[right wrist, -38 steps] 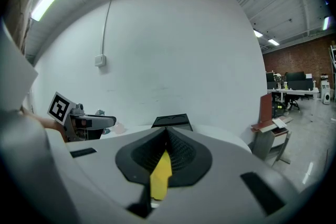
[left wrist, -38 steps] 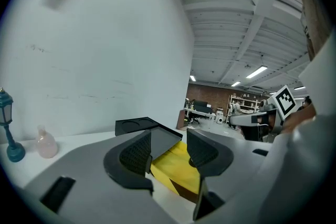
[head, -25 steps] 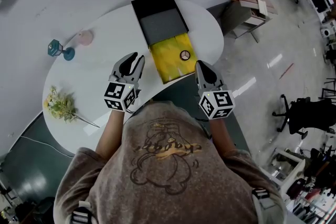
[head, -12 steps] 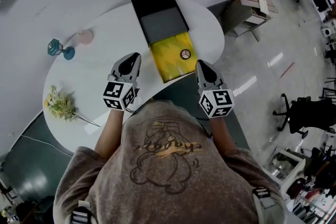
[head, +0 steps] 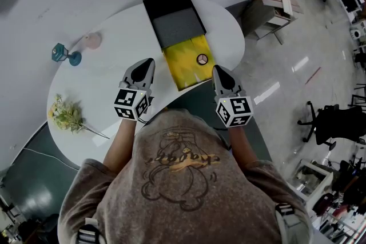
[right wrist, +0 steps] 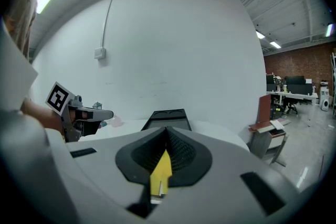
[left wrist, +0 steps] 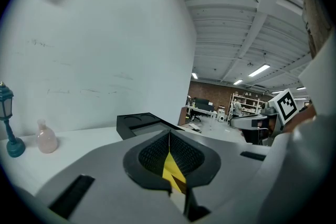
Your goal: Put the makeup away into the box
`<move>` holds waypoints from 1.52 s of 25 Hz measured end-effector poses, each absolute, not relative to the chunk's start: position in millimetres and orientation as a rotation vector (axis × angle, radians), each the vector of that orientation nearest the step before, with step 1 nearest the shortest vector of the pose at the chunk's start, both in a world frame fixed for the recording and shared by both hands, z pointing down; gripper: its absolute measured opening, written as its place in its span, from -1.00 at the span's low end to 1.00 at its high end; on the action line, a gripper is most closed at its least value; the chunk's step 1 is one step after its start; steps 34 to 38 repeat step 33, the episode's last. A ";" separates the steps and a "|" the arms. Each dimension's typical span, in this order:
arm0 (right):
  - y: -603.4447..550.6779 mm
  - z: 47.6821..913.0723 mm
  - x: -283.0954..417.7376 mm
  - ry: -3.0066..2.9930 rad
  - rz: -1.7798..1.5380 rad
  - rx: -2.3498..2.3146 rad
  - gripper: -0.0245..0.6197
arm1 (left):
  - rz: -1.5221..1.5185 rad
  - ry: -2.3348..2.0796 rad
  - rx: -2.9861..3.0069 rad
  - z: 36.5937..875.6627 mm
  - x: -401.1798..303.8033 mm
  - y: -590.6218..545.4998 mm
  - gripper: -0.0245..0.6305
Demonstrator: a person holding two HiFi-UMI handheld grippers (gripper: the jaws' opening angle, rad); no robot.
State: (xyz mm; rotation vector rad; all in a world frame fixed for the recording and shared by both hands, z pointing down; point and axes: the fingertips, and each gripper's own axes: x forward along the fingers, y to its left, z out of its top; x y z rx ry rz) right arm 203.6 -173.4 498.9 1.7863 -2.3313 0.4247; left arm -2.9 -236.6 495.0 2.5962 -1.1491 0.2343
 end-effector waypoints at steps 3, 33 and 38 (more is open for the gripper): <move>-174.5 500.5 205.0 -2.328 0.433 1.794 -0.92 | 0.235 -1.147 2.593 496.2 -1.2 -237.3 -0.85; -178.3 504.6 210.1 -2.345 0.449 1.791 -0.93 | 0.221 -1.144 2.554 500.4 -2.7 -235.5 -0.85; -178.3 504.6 210.1 -2.345 0.449 1.791 -0.93 | 0.221 -1.144 2.554 500.4 -2.7 -235.5 -0.85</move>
